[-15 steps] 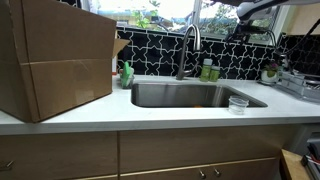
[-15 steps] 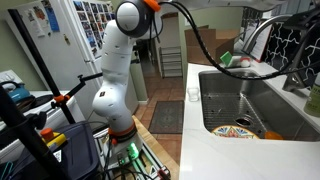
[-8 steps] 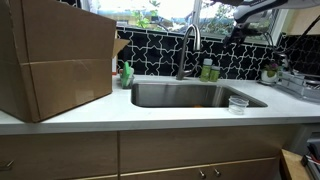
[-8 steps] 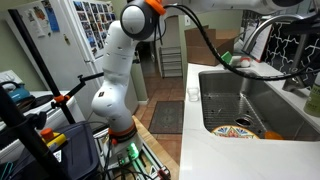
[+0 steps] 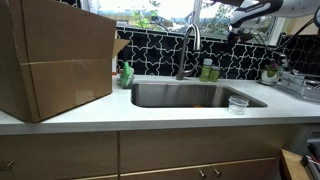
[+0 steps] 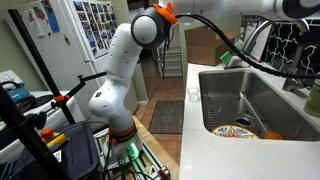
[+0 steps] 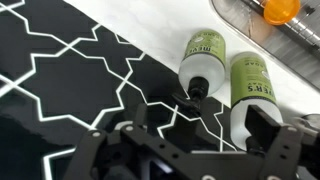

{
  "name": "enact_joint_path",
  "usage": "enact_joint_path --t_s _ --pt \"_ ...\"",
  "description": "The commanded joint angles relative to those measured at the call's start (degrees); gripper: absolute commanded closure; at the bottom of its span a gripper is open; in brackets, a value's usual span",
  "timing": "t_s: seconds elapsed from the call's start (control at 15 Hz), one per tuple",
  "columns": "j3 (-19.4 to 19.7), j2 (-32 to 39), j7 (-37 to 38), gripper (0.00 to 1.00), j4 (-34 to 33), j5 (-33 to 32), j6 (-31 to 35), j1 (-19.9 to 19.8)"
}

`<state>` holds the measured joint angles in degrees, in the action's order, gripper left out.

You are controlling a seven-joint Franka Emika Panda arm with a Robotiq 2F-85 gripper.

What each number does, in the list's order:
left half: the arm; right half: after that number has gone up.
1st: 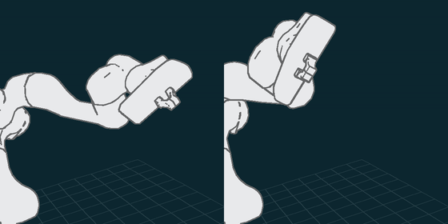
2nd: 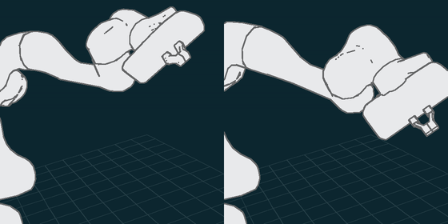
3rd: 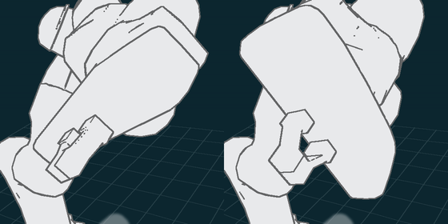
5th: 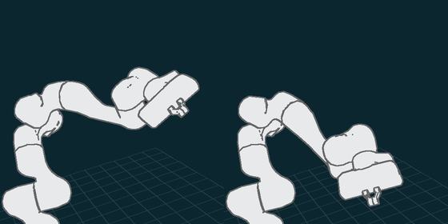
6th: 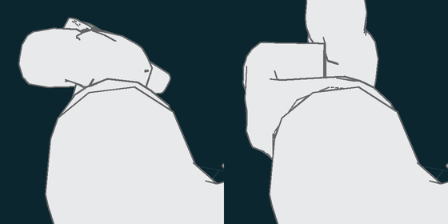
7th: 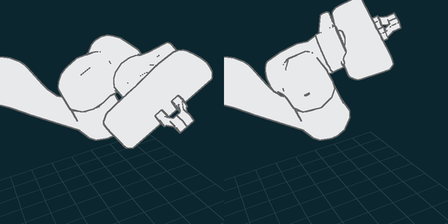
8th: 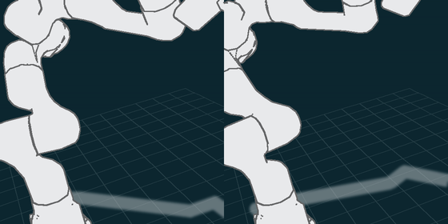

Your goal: Move the green bottles slightly to the right starting with the short one, pick up the short green bottle and move it to the left side of the tall green bottle

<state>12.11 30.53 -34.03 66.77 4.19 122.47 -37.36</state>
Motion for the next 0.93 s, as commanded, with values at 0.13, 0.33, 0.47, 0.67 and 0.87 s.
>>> enact_joint_path --t_s 0.13,0.33,0.47,0.67,0.87 --pt "-5.2 4.6 -18.5 0.00 -4.8 4.5 -2.0 -4.4" --pt "-6.0 6.2 -23.1 0.00 -6.5 5.0 -2.7 -5.5" --pt "-6.3 7.3 -24.6 0.00 -8.0 5.1 -2.7 -6.2" --pt "-6.9 8.7 -26.4 0.05 -9.1 5.3 -2.2 -6.7" --pt "-7.2 10.0 -27.2 0.18 -10.9 5.2 -2.7 -7.2"
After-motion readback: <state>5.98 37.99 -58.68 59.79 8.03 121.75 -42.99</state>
